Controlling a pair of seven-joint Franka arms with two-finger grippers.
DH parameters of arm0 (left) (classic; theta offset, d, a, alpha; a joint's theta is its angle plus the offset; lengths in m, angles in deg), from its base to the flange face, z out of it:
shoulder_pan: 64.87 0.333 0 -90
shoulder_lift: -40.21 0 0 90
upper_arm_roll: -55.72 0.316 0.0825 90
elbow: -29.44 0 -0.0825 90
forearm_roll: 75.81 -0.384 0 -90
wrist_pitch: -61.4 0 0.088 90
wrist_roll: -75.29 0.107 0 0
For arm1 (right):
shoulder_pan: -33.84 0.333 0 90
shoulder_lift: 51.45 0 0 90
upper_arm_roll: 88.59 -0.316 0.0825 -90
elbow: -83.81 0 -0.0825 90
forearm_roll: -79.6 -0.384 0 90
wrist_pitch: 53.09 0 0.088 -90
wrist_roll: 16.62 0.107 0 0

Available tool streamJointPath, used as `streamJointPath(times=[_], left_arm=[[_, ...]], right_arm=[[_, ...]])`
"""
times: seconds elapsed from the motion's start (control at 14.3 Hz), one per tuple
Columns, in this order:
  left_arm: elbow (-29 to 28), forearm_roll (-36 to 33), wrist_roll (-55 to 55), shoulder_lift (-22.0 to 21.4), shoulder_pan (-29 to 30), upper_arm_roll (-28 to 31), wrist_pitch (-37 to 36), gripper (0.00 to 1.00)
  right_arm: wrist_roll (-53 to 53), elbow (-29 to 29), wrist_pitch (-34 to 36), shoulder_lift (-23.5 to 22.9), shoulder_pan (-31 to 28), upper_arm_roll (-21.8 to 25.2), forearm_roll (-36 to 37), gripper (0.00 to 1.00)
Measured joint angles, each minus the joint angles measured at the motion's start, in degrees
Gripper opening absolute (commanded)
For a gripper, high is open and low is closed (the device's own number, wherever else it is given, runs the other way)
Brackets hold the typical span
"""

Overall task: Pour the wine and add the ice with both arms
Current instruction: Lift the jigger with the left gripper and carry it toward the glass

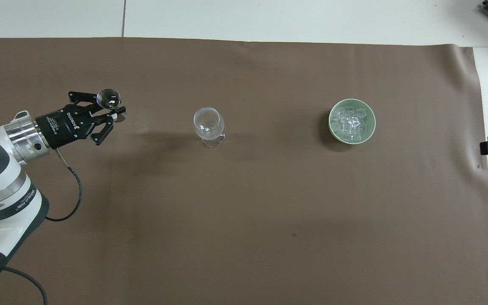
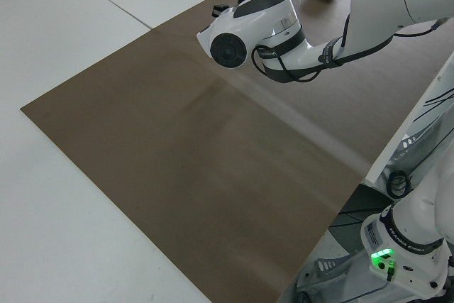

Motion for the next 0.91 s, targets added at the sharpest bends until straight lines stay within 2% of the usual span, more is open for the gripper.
streamJointPath(times=[0.49, 0.91], left_arm=[[-0.01, 5.41, -0.39, -0.11, -4.34, -0.27, 0.45, 0.0], [-0.03, 6.07, -0.42, -0.14, -10.71, -0.38, 6.43, 0.0]], right_arm=[[0.0, 0.0, 0.0, 0.0, 0.0, 0.0, 0.0, 1.0], [0.0, 0.0, 0.0, 0.0, 0.0, 0.0, 0.0, 1.0]])
